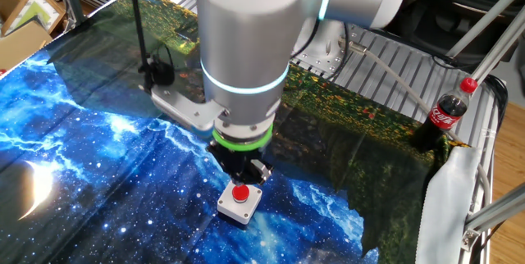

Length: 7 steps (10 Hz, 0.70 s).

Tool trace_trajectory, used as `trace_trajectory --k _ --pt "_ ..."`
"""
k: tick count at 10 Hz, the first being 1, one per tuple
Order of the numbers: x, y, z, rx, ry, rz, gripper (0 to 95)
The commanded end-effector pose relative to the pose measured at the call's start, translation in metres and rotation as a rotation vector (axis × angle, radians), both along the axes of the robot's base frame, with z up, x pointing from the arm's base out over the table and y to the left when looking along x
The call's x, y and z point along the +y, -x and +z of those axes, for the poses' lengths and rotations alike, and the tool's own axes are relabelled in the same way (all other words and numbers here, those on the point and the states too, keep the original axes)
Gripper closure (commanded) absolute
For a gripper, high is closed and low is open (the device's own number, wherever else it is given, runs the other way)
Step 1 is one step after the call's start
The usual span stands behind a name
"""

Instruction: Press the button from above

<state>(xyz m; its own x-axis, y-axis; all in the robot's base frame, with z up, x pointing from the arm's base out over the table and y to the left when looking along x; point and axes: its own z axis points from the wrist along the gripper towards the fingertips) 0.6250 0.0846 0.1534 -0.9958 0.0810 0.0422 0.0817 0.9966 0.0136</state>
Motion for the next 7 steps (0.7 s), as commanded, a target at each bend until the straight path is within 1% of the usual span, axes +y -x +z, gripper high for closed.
trace_trajectory --k 1,3,5,7 --pt "-0.002 -0.003 0.008 0.009 0.003 0.0 95.0" --pt "-0.002 -0.005 0.019 0.013 0.004 -0.001 95.0" --pt "-0.002 -0.005 0.023 0.012 0.003 -0.001 95.0" --pt "-0.002 -0.004 0.025 0.011 0.002 0.0 95.0"
